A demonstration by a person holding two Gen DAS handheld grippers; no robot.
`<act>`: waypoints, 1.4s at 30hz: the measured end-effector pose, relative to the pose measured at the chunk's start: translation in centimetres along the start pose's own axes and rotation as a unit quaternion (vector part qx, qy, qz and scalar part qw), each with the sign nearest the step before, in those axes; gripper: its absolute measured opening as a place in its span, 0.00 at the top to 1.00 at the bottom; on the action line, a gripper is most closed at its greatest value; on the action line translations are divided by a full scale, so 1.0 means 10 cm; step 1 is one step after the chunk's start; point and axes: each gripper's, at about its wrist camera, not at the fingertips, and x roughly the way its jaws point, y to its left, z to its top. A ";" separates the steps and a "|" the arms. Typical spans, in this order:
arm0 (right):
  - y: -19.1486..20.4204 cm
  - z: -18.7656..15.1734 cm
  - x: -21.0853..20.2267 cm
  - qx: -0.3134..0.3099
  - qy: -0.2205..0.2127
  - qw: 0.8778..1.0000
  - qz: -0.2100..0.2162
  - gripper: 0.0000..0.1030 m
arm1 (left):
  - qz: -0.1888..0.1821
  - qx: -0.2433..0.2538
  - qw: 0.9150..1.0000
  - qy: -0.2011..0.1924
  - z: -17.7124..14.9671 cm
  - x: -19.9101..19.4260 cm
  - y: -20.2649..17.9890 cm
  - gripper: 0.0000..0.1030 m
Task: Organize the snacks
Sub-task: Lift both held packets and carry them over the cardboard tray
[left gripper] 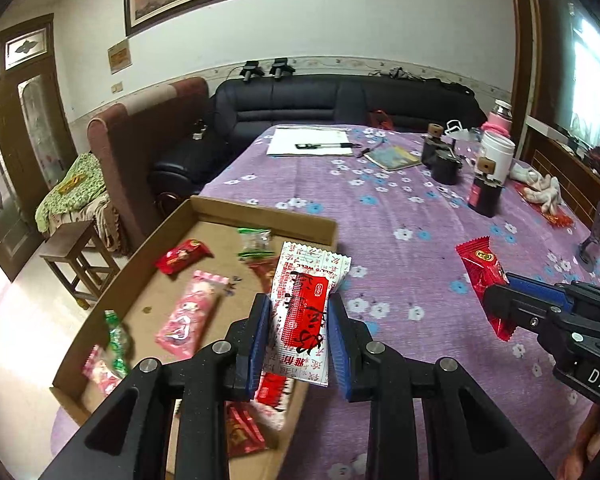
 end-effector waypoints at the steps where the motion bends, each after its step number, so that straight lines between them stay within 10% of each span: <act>1: 0.03 0.01 0.02 -0.003 0.001 1.000 0.001 0.81 | 0.002 -0.003 1.000 0.000 0.00 0.00 0.04 0.71; 21: 0.74 0.43 0.81 -0.055 0.033 0.997 0.045 0.81 | 0.062 -0.067 0.996 0.008 0.11 0.10 1.16 0.71; 42: 1.23 0.28 1.47 -0.078 0.092 0.990 0.077 0.81 | 0.037 -0.100 0.992 0.060 0.05 0.57 1.43 0.71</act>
